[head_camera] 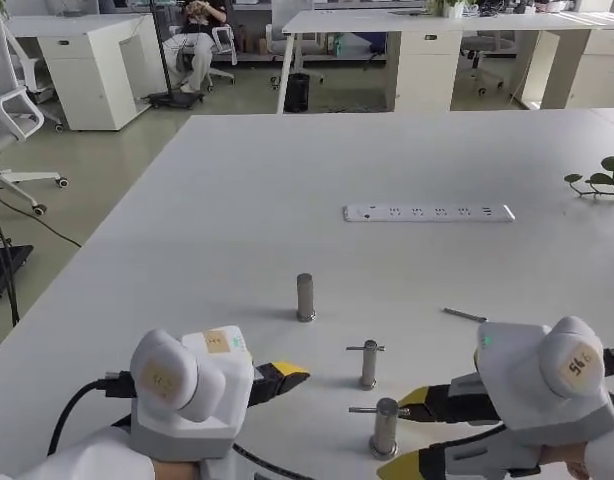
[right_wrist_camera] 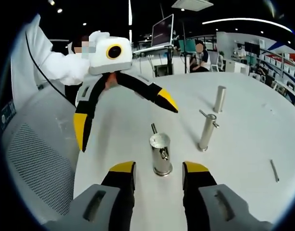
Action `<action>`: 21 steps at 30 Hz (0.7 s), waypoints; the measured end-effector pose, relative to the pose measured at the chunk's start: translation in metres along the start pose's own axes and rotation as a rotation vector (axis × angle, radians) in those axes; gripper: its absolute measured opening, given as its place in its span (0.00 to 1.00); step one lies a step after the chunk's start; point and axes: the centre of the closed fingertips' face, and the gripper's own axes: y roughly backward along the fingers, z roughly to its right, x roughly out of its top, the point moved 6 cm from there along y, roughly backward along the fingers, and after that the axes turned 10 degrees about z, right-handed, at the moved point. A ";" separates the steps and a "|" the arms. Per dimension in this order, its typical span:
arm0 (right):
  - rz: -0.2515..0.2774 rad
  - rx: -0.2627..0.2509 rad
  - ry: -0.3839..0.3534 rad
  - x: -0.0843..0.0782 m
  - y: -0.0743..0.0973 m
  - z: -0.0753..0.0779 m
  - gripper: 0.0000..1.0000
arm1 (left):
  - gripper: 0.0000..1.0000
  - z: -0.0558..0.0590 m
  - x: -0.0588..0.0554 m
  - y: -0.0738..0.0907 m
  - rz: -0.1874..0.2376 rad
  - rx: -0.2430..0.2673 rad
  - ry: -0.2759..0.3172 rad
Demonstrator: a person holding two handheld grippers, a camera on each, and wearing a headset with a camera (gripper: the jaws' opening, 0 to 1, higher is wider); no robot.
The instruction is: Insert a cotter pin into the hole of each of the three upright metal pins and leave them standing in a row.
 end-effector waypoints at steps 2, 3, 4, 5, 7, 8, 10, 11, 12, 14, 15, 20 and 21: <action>-0.001 0.005 0.002 -0.001 -0.002 0.000 0.32 | 0.99 0.000 0.002 0.004 0.015 0.010 0.010; -0.001 0.005 0.002 -0.001 -0.003 0.000 0.31 | 0.99 0.000 0.002 0.006 0.018 0.014 0.011; 0.002 0.006 0.003 -0.001 -0.004 0.001 0.29 | 0.99 0.000 0.003 0.007 0.021 0.019 0.008; 0.010 0.002 0.006 0.000 -0.005 0.002 0.23 | 0.99 -0.001 0.004 0.009 0.025 0.025 0.005; 0.023 0.004 0.002 0.001 -0.007 0.003 0.16 | 0.99 -0.002 0.005 0.012 0.032 0.033 0.009; 0.026 0.003 0.006 0.002 -0.008 0.004 0.16 | 0.99 -0.002 0.005 0.012 0.035 0.037 0.012; 0.027 0.000 0.012 0.004 -0.009 0.005 0.17 | 0.99 -0.005 0.004 0.014 0.033 0.060 0.017; 0.026 0.002 0.022 0.004 -0.010 0.005 0.17 | 0.99 -0.008 0.003 0.015 0.024 0.077 0.029; 0.026 0.004 0.025 0.005 -0.011 0.005 0.16 | 0.99 -0.008 0.002 0.016 0.021 0.074 0.037; 0.025 0.007 0.029 0.004 -0.012 0.005 0.14 | 0.99 -0.010 0.001 0.017 0.023 0.079 0.041; 0.026 0.008 0.030 0.004 -0.013 0.004 0.13 | 0.99 -0.010 0.001 0.018 0.022 0.081 0.041; 0.035 0.010 0.034 0.002 -0.015 0.004 0.10 | 0.99 -0.011 0.000 0.021 0.013 0.084 0.039; 0.038 0.012 0.039 0.002 -0.014 0.004 0.10 | 0.99 -0.011 0.000 0.021 0.012 0.083 0.038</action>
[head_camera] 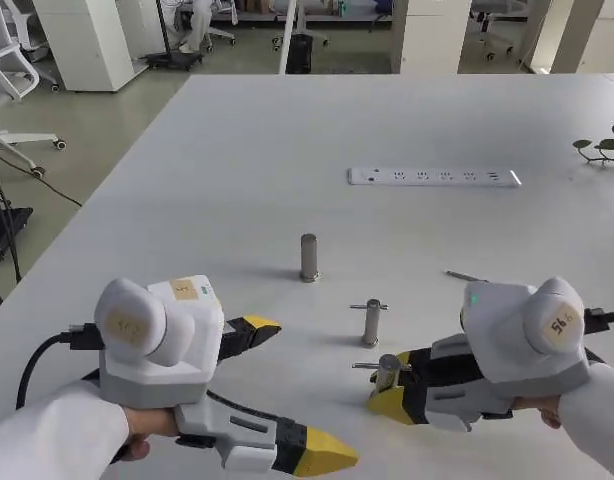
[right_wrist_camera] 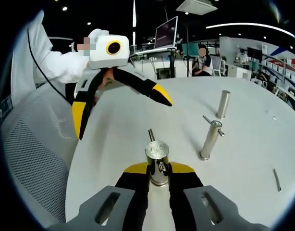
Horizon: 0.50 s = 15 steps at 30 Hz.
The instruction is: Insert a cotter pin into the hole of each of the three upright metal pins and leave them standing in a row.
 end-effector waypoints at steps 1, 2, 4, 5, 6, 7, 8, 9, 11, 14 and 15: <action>0.005 0.003 0.009 0.000 0.000 0.000 0.10 | 0.99 0.000 0.000 0.000 -0.003 -0.002 0.000; 0.006 0.002 0.015 -0.001 0.000 0.000 0.09 | 0.99 0.000 0.000 0.000 -0.005 -0.003 0.000; 0.008 0.003 0.053 0.000 0.000 -0.001 0.09 | 0.99 0.000 -0.001 0.000 -0.013 -0.004 -0.004; 0.007 0.004 0.067 -0.001 -0.001 -0.002 0.09 | 0.99 0.000 -0.002 0.000 -0.017 -0.004 -0.005; 0.002 0.008 0.080 -0.001 0.000 -0.003 0.08 | 0.99 -0.001 -0.002 0.000 -0.018 -0.004 -0.004; -0.001 0.006 0.084 -0.001 0.000 -0.001 0.08 | 0.99 -0.001 -0.002 0.000 -0.021 -0.003 -0.002; -0.003 0.003 0.098 -0.001 0.000 -0.001 0.08 | 0.99 -0.001 -0.002 0.000 -0.022 -0.002 -0.002; -0.008 0.002 0.113 0.000 0.001 0.000 0.08 | 0.99 -0.001 -0.002 -0.001 -0.020 0.000 -0.003; 0.007 -0.011 0.100 0.002 0.007 0.004 0.08 | 0.99 -0.001 -0.002 -0.001 -0.017 0.001 0.003; 0.034 -0.041 0.080 0.005 0.018 0.015 0.08 | 0.99 -0.001 -0.001 -0.001 -0.015 0.004 0.004; 0.033 -0.046 0.082 0.005 0.020 0.017 0.08 | 0.99 -0.001 -0.001 -0.001 -0.015 0.004 0.004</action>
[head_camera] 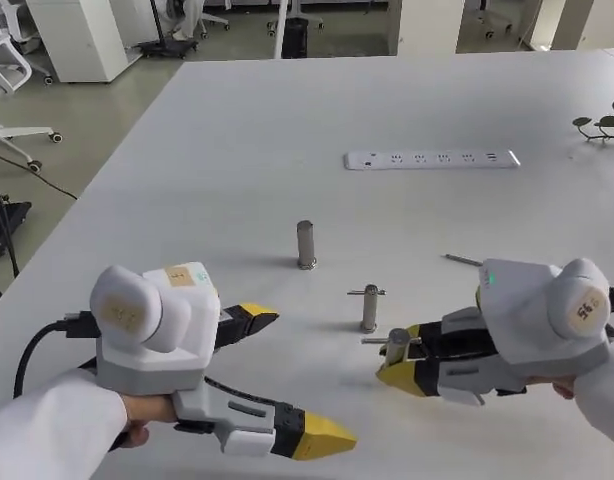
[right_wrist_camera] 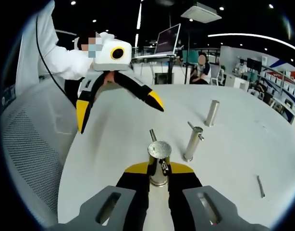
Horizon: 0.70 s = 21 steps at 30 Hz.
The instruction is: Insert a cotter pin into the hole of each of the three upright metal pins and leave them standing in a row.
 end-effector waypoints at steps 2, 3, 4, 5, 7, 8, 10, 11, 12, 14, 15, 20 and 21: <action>-0.001 -0.029 -0.003 -0.002 0.008 0.010 0.08 | 0.99 0.000 0.001 0.000 0.000 0.002 0.002; 0.004 -0.044 -0.019 -0.004 0.013 0.017 0.08 | 0.99 -0.001 0.001 0.000 0.000 0.003 0.002; 0.006 -0.052 -0.022 -0.005 0.015 0.021 0.08 | 0.99 -0.001 0.001 0.000 -0.001 0.004 0.002; 0.001 -0.057 -0.018 -0.007 0.020 0.025 0.08 | 0.99 -0.002 0.001 0.000 -0.002 0.005 0.004; -0.011 -0.069 -0.007 -0.011 0.025 0.031 0.08 | 0.99 -0.003 0.000 0.000 -0.005 0.009 0.006; -0.013 -0.073 -0.013 -0.012 0.027 0.033 0.08 | 0.99 -0.003 0.000 0.001 -0.007 0.009 0.010; -0.013 -0.083 -0.015 -0.015 0.030 0.038 0.08 | 0.99 -0.003 0.000 0.001 -0.008 0.011 0.012; -0.014 -0.092 -0.023 -0.017 0.032 0.041 0.08 | 0.99 -0.004 0.000 0.001 -0.011 0.013 0.013; -0.013 -0.099 -0.028 -0.019 0.033 0.044 0.08 | 0.99 -0.004 0.000 0.001 -0.013 0.013 0.016; -0.012 -0.110 -0.040 -0.021 0.034 0.048 0.08 | 0.99 -0.003 -0.001 0.001 -0.018 0.016 0.023; -0.012 -0.112 -0.041 -0.022 0.034 0.049 0.08 | 0.99 -0.003 -0.002 0.001 -0.023 0.017 0.028; -0.011 -0.105 -0.039 -0.023 0.034 0.053 0.08 | 0.99 -0.001 -0.005 0.003 -0.037 0.010 0.038; -0.002 -0.106 -0.052 -0.024 0.034 0.054 0.08 | 0.99 -0.001 -0.006 0.004 -0.044 0.011 0.039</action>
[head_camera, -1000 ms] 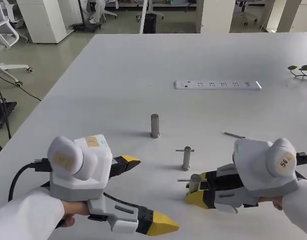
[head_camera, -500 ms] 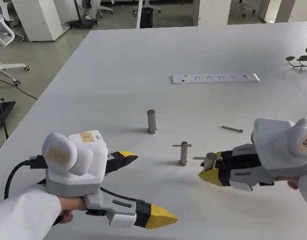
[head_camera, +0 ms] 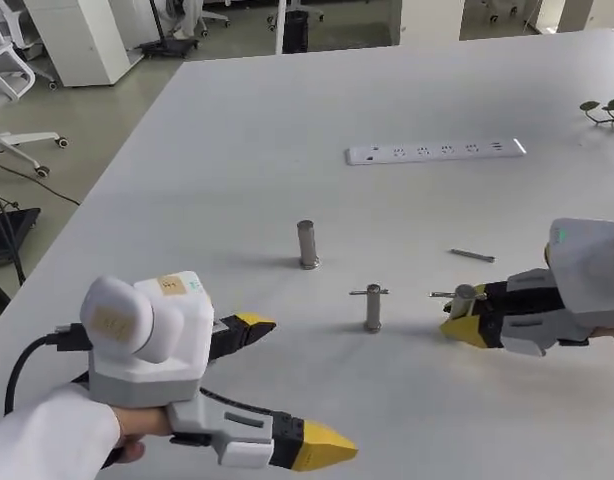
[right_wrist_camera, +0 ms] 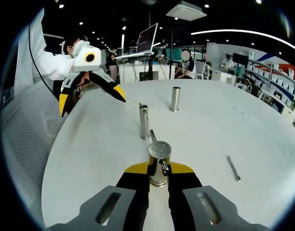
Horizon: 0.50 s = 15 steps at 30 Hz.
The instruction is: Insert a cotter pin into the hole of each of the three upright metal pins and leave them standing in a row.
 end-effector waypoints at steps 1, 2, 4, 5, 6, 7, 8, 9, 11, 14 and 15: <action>0.002 -0.002 0.001 0.000 0.000 0.000 0.08 | 0.99 0.000 0.000 0.000 -0.002 0.001 0.001; 0.004 -0.002 -0.002 0.000 -0.001 0.001 0.08 | 0.99 0.001 -0.001 0.001 -0.002 0.003 0.002; 0.011 0.002 -0.007 0.000 -0.002 0.001 0.08 | 0.99 0.002 -0.001 0.001 -0.002 0.004 0.007; 0.013 0.006 -0.010 0.001 -0.003 0.001 0.08 | 0.99 0.002 -0.001 0.002 -0.003 0.004 0.010; 0.014 0.010 -0.009 0.001 -0.004 0.001 0.08 | 0.99 0.002 -0.002 0.002 -0.003 0.005 0.010; 0.013 0.016 -0.005 0.001 -0.005 0.000 0.08 | 0.99 0.003 -0.002 0.002 -0.004 0.005 0.009; 0.012 0.019 -0.003 0.002 -0.005 0.000 0.08 | 0.99 0.003 -0.002 0.002 -0.005 0.005 0.009; 0.012 0.022 -0.001 0.002 -0.007 0.000 0.08 | 0.99 0.004 -0.002 0.002 -0.005 0.006 0.010; 0.009 0.028 -0.001 0.002 -0.009 0.000 0.08 | 0.99 0.005 -0.002 0.001 -0.003 0.008 0.025; 0.013 0.031 -0.006 0.003 -0.011 0.000 0.08 | 0.99 0.005 -0.003 0.001 -0.009 0.009 0.020; 0.014 0.032 -0.003 0.003 -0.011 0.000 0.08 | 0.99 0.005 -0.003 0.002 -0.010 0.008 0.021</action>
